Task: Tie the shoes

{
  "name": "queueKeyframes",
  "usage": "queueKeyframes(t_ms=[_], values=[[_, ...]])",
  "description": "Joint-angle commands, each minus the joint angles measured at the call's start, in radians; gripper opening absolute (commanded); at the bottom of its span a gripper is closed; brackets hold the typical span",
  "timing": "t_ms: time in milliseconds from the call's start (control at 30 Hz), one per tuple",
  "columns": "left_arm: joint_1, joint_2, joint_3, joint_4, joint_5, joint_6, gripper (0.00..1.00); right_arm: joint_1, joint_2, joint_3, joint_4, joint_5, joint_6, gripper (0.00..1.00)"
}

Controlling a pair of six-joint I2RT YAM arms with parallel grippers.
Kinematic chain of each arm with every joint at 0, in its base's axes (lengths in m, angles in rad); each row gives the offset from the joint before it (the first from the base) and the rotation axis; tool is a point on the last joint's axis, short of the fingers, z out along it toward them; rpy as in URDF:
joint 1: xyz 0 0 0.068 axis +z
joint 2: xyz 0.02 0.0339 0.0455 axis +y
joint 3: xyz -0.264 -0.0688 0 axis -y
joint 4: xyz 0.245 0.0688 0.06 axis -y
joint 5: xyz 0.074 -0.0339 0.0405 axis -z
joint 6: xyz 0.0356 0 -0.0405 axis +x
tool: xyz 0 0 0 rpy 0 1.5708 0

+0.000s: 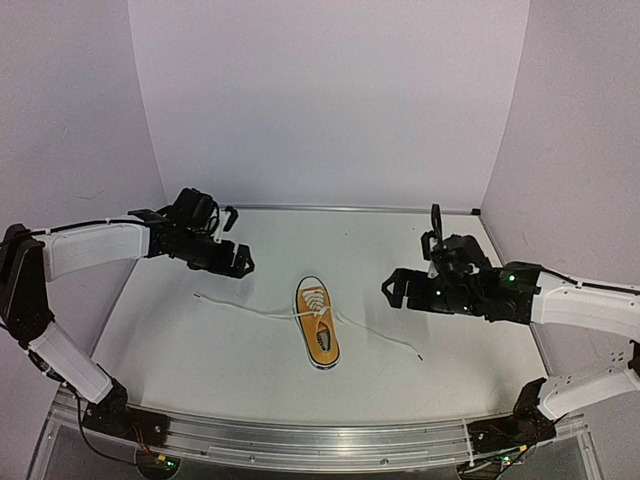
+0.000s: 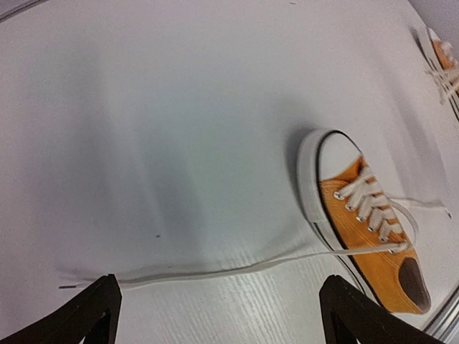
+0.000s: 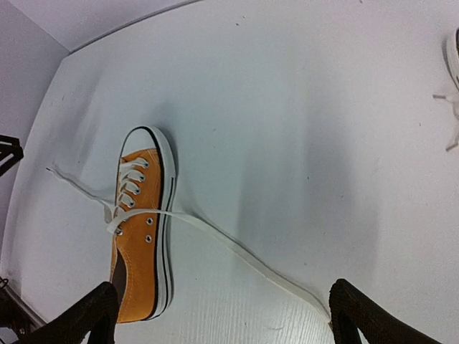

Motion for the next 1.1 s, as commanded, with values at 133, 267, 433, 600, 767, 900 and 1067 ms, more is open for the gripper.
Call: queueKeyframes(t_ms=[133, 267, 433, 600, 767, 900, 1067], values=[[-0.036, 0.008, 0.102, 0.138, -0.001, 0.108, 1.0, -0.002, 0.194, 0.284, 0.117, -0.055, -0.314, 0.98], [-0.035, 0.098, 0.192, 0.002, 0.135, 0.301, 1.0, -0.002, 0.319, 0.432, 0.115, -0.164, -0.38, 0.98], [-0.048, 0.096, 0.084, 0.037, 0.277, 0.431, 1.0, -0.004, 0.387, 0.487, 0.121, -0.321, -0.454, 0.98], [-0.063, 0.141, 0.032, 0.039, 0.35, 0.591, 0.99, -0.006, 0.407, 0.467, 0.131, -0.396, -0.471, 0.98], [-0.066, 0.192, 0.045, -0.027, 0.383, 0.79, 0.89, -0.021, 0.392, 0.441, 0.136, -0.42, -0.463, 0.98], [-0.067, 0.258, 0.106, -0.092, 0.394, 0.902, 0.82, -0.039, 0.371, 0.416, 0.141, -0.432, -0.45, 0.98], [-0.077, 0.328, 0.165, -0.124, 0.381, 0.972, 0.75, -0.07, 0.329, 0.382, 0.153, -0.451, -0.437, 0.98]])
